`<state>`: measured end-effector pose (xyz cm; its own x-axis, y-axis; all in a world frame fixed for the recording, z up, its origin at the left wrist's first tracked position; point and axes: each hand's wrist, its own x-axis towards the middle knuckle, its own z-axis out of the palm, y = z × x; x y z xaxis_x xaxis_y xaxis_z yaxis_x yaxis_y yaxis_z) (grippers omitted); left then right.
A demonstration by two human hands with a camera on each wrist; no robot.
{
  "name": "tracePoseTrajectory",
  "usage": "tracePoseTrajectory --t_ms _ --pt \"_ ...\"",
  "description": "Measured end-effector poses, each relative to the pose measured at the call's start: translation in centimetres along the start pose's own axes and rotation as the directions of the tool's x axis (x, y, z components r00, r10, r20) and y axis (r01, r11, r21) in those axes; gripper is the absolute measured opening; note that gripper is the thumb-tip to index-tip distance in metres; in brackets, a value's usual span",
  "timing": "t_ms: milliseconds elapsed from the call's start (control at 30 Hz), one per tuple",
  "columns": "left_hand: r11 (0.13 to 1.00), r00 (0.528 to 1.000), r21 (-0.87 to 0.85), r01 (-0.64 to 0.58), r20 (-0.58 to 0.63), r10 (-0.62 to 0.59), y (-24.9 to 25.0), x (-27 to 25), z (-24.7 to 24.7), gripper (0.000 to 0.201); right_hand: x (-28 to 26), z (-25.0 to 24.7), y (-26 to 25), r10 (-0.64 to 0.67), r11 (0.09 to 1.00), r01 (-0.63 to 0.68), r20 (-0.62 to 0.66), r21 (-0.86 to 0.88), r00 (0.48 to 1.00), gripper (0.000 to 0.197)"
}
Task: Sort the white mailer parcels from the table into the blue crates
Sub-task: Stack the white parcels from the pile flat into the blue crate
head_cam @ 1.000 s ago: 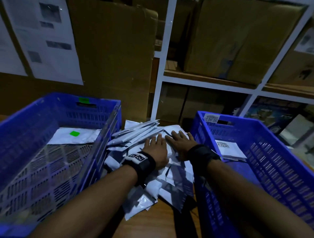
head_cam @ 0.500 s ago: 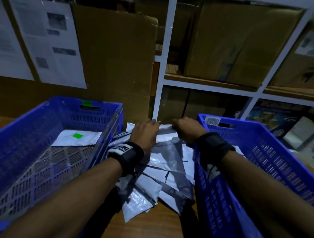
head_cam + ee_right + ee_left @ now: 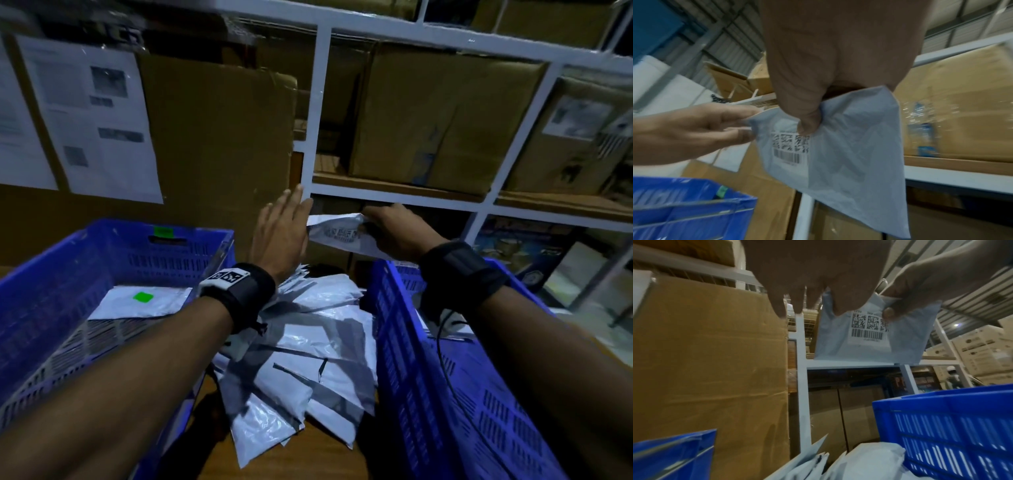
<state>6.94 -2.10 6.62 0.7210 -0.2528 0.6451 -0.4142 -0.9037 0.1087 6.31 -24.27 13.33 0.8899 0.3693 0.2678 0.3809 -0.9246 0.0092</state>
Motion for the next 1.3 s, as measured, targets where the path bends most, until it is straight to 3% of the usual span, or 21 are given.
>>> tracePoseTrajectory --t_ms 100,200,333,467,567,667,767,867,933,1000,1067,1133,1200,1300 --pt "0.999 0.995 0.02 -0.037 -0.095 0.039 1.6 0.0 0.5 0.076 -1.4 -0.7 1.5 0.084 0.995 -0.088 -0.073 -0.049 0.994 0.02" --pt "0.99 0.984 -0.001 -0.141 -0.106 0.14 4.8 0.5 0.9 0.084 -3.5 -2.1 3.5 0.155 0.986 -0.163 -0.137 -0.046 0.978 0.016" --pt "0.965 0.971 -0.12 -0.234 -0.074 0.226 10.0 2.1 1.4 0.076 -7.2 -3.5 7.2 0.235 0.967 -0.251 -0.21 -0.052 0.949 0.011" --pt "0.955 0.975 -0.199 -0.221 -0.026 0.221 16.0 4.2 1.1 0.067 -10.3 -3.4 10.0 0.314 0.942 -0.331 -0.205 -0.052 0.927 0.02" --pt "0.966 0.985 -0.221 -0.137 0.071 0.156 21.0 5.3 1.4 0.067 -12.1 -2.6 12.0 0.346 0.935 -0.353 -0.234 0.01 0.909 0.026" --pt "0.979 0.979 -0.192 0.063 0.205 -0.022 25.9 5.8 2.2 0.075 -13.8 -1.8 14.4 0.355 0.934 -0.352 -0.259 0.06 0.898 0.028" --pt "0.958 0.943 -0.181 0.223 0.289 -0.165 29.2 6.2 3.5 0.086 -15.1 -1.2 16.8 0.351 0.936 -0.347 -0.269 0.064 0.897 0.027" --pt "0.919 0.87 -0.191 0.345 0.432 -0.237 31.2 6.8 5.8 0.089 -15.8 -0.2 18.5 0.301 0.952 -0.306 -0.213 0.011 0.93 0.03" --pt "0.837 0.838 -0.326 0.439 0.483 -0.252 32.2 7.1 7.3 0.077 -16.0 0.9 19.4 0.21 0.977 -0.212 -0.123 0.002 0.97 0.041" --pt "0.685 0.822 -0.492 0.538 0.486 -0.297 32.8 7.0 8.5 0.06 -16.2 2.0 20.0 0.098 0.992 -0.094 -0.044 0.089 0.994 0.05" --pt "0.559 0.781 -0.55 0.621 0.492 -0.384 33.3 6.7 9.5 0.047 -16.6 2.9 20.5 -0.017 0.982 0.016 0.006 0.187 1.0 0.043" --pt "0.512 0.745 -0.541 0.668 0.488 -0.456 33.8 6.4 10.4 0.039 -17.1 3.2 21.0 -0.065 0.967 0.054 0.037 0.248 0.997 0.04" --pt "0.535 0.737 -0.508 0.675 0.473 -0.482 33.7 6.2 11.0 0.034 -17.3 3.3 21.6 -0.066 0.969 0.055 0.036 0.243 0.997 0.052" --pt "0.709 0.813 -0.412 0.572 0.397 -0.426 33.5 5.6 11.8 0.028 -16.9 3.3 22.3 -0.073 0.991 0.081 -0.074 0.104 0.995 0.08"
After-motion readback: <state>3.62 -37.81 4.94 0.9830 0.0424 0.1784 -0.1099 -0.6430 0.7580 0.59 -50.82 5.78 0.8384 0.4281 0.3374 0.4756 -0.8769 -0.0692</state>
